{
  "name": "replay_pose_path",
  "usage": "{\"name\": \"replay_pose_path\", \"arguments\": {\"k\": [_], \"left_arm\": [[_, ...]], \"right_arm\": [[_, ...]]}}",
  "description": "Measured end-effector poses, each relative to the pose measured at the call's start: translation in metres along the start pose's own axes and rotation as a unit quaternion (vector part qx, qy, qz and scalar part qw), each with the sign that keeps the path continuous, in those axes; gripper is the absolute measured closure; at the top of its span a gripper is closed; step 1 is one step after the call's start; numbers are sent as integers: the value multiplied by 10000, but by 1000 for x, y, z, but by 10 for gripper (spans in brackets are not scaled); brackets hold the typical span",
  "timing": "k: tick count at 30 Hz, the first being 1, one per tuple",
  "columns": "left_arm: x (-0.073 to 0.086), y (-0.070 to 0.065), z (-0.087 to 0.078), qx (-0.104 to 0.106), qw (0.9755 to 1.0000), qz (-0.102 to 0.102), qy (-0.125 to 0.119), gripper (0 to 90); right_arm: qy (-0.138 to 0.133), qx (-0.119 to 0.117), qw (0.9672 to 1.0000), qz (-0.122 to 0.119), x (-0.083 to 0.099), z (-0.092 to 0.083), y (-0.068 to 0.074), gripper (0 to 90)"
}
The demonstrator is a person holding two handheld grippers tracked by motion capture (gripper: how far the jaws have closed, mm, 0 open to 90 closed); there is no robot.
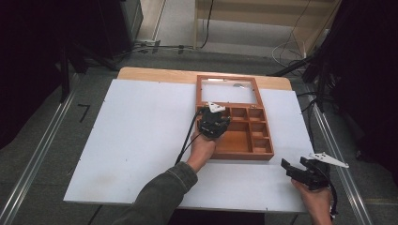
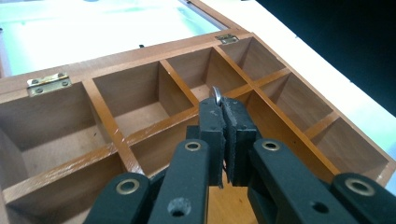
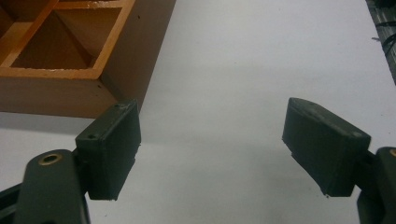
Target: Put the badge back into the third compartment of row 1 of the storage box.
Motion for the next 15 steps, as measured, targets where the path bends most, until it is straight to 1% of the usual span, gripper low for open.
{"name": "replay_pose_path", "arguments": {"k": [1,6,11,15], "left_arm": [[-1,0,1,-32,10000,22,19,880],[-7,2,9,-100,9999,-16,11,880],[-7,3,16,-167,9998,-27,52,880],[-9,1,21,-189,9998,-7,69,880]], "right_arm": [[-3,-3,10000,10,0,0,0,176],[-8,-11,10000,16,0,0,0,176],[-6,-8,10000,7,0,0,-1,176],[-13,-18,10000,5,0,0,0,176]]}}
Point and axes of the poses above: each handheld gripper's, and its own axes: z roughly forward along the jaws, x roughly out of its underside, y roughly to its left, the point moved 9 cm from there along z, roughly forward along the jaws, and after that the axes turned 15 degrees about -z, right-handed, at the moved point
